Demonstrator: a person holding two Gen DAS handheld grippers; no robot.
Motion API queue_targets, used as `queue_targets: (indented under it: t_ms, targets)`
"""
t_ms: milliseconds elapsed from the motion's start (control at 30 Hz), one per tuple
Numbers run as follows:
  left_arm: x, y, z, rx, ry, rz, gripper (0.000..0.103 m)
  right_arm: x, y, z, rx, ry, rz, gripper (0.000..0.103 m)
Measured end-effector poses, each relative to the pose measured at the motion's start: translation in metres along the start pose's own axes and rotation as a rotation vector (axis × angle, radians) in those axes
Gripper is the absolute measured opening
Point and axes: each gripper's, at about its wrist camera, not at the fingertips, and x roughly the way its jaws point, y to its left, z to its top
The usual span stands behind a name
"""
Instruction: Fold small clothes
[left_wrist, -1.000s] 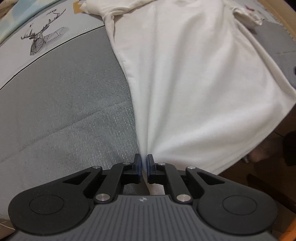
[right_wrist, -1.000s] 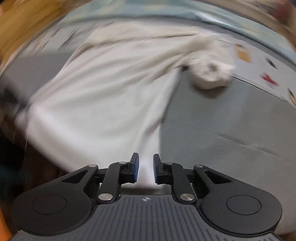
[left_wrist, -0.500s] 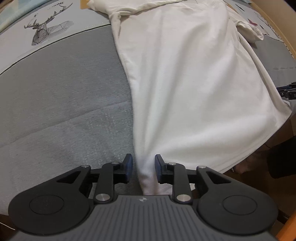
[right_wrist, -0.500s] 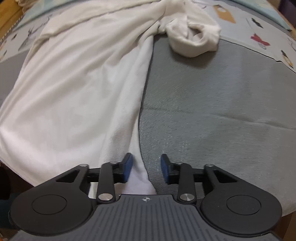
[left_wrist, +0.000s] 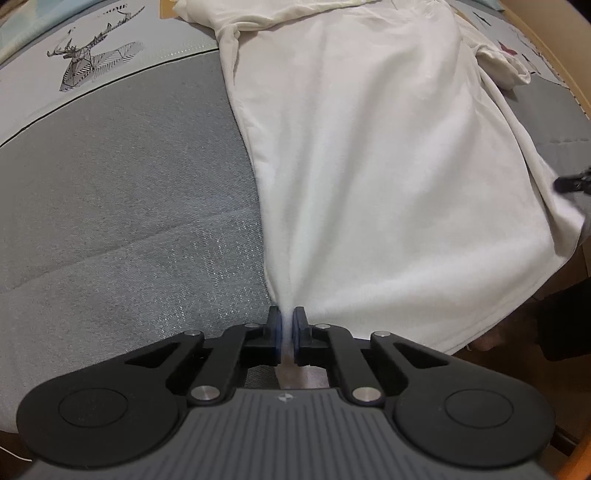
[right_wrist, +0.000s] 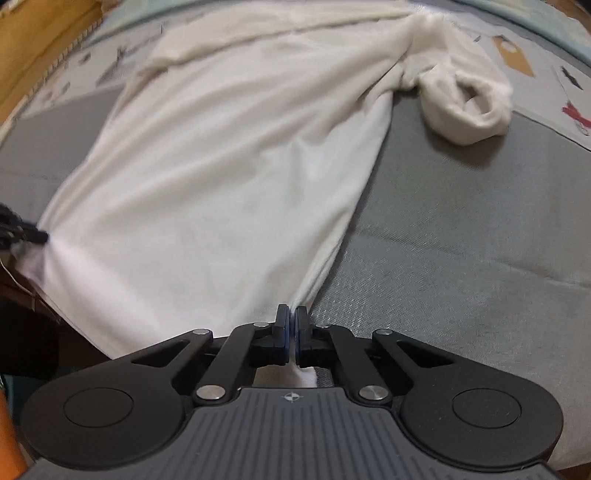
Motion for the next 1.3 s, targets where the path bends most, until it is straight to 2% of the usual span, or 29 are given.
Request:
queue_targets:
  t_ms: [67,200,267,433,500,567,667,767,867,900,933,1000,1033,1067,1100,1200,1300]
  targets:
    - [-0.002,0.004,-0.004,0.004,-0.006,0.003,0.006,-0.015,-0.012,-0.002,0.034,-0.033,-0.016,0.001]
    - [-0.003,0.009,-0.011,0.015,0.006,0.03,0.005,-0.038,-0.053,-0.02,0.129,-0.037,-0.136,0.0]
    - [-0.003,0.009,-0.013,0.017,0.011,0.033,0.005,-0.043,-0.071,-0.033,0.175,-0.014,-0.111,0.0]
    - [-0.005,0.003,-0.012,0.018,0.02,0.042,0.007,-0.043,-0.069,-0.048,0.098,0.019,-0.094,0.001]
    - [-0.01,0.001,-0.008,0.024,-0.015,0.044,0.007,-0.048,-0.067,-0.044,0.088,-0.031,-0.119,0.001]
    - [-0.017,0.002,-0.005,0.01,-0.061,0.048,0.007,-0.059,-0.071,-0.037,0.143,-0.121,-0.134,0.003]
    - [-0.024,0.009,0.0,-0.036,-0.099,0.008,0.007,-0.068,-0.086,-0.025,0.286,-0.218,-0.07,0.003]
    - [-0.025,0.009,0.006,-0.035,-0.114,-0.009,0.007,-0.063,-0.089,-0.015,0.32,-0.247,-0.054,0.003]
    - [-0.023,0.004,0.011,-0.026,-0.112,-0.015,0.007,-0.043,-0.08,-0.013,0.301,-0.185,-0.02,0.007]
    - [-0.021,0.003,0.013,-0.026,-0.104,-0.016,0.007,-0.033,-0.074,-0.013,0.263,-0.126,-0.047,0.015]
    - [-0.018,0.0,0.013,-0.028,-0.09,-0.018,0.008,-0.021,-0.071,-0.014,0.229,-0.057,-0.087,0.018]
    - [-0.008,0.002,0.017,-0.034,-0.037,-0.005,0.012,0.0,-0.069,-0.017,0.198,0.073,-0.171,0.019]
    - [-0.003,0.002,0.019,-0.037,-0.008,0.024,0.012,-0.001,-0.071,-0.014,0.214,0.062,-0.173,0.02]
    - [-0.001,0.001,0.02,-0.035,0.006,0.05,0.012,-0.009,-0.074,-0.008,0.241,0.01,-0.176,0.02]
    - [-0.002,0.0,0.021,-0.034,0.005,0.064,0.012,-0.023,-0.079,-0.001,0.277,-0.082,-0.197,0.02]
    - [-0.008,-0.001,0.031,-0.056,-0.035,0.054,0.014,-0.057,-0.088,0.014,0.35,-0.329,-0.277,0.02]
    - [-0.011,-0.002,0.044,-0.081,-0.055,0.061,0.016,-0.067,-0.094,0.033,0.324,-0.456,-0.352,0.021]
